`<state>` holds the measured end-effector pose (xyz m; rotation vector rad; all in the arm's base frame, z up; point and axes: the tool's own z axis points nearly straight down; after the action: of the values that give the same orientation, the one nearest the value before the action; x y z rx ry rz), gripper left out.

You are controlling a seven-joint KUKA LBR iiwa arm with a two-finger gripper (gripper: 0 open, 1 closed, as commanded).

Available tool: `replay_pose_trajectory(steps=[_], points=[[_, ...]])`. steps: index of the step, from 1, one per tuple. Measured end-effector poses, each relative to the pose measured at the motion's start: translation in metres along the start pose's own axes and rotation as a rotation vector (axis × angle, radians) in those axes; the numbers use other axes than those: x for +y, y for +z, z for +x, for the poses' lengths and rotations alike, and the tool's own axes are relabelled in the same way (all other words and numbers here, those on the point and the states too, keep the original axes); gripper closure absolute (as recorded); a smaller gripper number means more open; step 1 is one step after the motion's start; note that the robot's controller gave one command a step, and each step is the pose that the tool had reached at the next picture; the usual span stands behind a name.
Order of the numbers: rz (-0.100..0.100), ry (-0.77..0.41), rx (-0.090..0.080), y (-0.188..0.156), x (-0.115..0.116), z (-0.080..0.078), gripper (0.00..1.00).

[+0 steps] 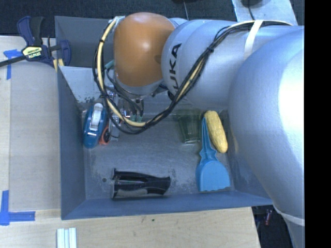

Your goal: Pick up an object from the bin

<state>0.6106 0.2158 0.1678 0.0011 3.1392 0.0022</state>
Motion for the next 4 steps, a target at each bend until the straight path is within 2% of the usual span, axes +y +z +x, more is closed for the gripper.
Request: replay_pose_trajectory(steps=[1,2,3,4], points=[[-0.001,-0.127,-0.002,0.095,-0.058,0.071,0.0],[-0.002,-0.538,-0.02,0.043,-0.043,0.003,0.0],[0.0,-0.349,0.001,0.068,-0.073,0.096,0.0],[-0.003,-0.808,-0.019,0.094,-0.075,0.088,0.0]])
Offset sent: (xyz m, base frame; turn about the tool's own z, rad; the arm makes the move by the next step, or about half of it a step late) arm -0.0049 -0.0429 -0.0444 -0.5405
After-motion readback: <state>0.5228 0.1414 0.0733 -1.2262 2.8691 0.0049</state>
